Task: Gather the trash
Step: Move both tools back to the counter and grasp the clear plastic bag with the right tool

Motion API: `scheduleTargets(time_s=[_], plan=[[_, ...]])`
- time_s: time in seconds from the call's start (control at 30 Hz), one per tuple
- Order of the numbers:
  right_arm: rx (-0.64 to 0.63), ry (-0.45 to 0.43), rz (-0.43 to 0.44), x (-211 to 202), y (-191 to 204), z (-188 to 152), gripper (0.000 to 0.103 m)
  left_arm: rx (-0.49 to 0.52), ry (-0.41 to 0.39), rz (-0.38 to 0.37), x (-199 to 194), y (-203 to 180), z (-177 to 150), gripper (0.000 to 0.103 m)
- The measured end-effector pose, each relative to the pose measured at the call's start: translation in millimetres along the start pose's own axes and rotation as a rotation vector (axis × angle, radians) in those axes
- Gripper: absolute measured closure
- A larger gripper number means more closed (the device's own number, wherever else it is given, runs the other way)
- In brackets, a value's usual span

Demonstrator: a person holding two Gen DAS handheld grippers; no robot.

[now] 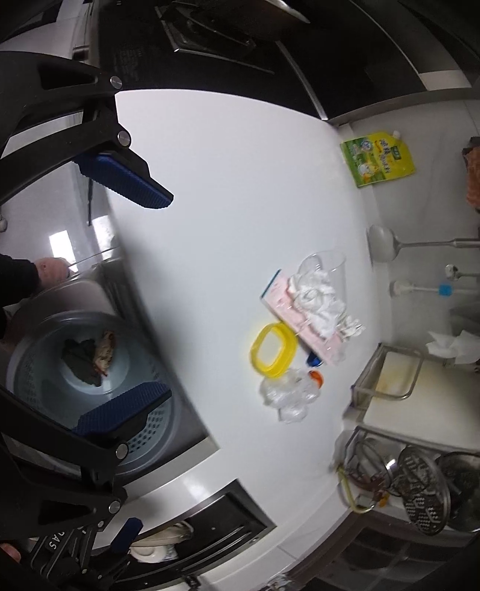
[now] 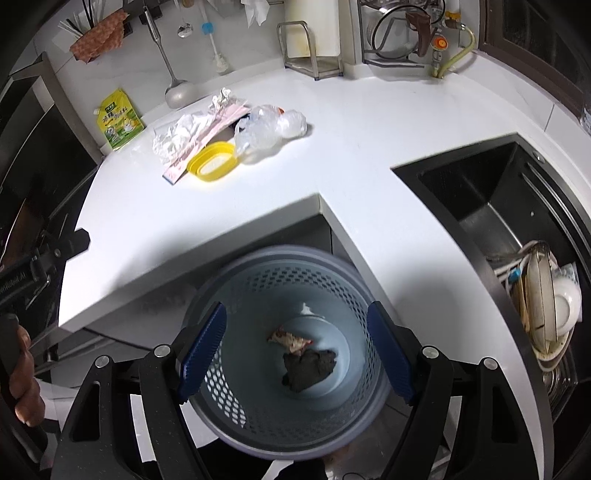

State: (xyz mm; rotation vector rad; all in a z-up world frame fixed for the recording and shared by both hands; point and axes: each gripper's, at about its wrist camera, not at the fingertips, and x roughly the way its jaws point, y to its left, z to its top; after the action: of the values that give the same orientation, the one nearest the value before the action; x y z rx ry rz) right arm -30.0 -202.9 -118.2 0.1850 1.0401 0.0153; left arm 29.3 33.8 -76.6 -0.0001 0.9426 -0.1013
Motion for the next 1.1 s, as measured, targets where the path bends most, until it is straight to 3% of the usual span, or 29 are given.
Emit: scheduleTargets(time_s=[0.4,0.9,1.1], plan=[[0.03,-0.051,-0.024,29,10,69,0.028,-0.012,-0.085,0.018,39,20,63,0.009],[0.036,-0.071,-0.055,108,34,171,0.028,-0.004,-0.066,0.008,102,27,106,0.009],[0.03,-0.027,-0.069,136,40,189,0.028,-0.006,-0.046,-0.007,115,30,110,0.009]])
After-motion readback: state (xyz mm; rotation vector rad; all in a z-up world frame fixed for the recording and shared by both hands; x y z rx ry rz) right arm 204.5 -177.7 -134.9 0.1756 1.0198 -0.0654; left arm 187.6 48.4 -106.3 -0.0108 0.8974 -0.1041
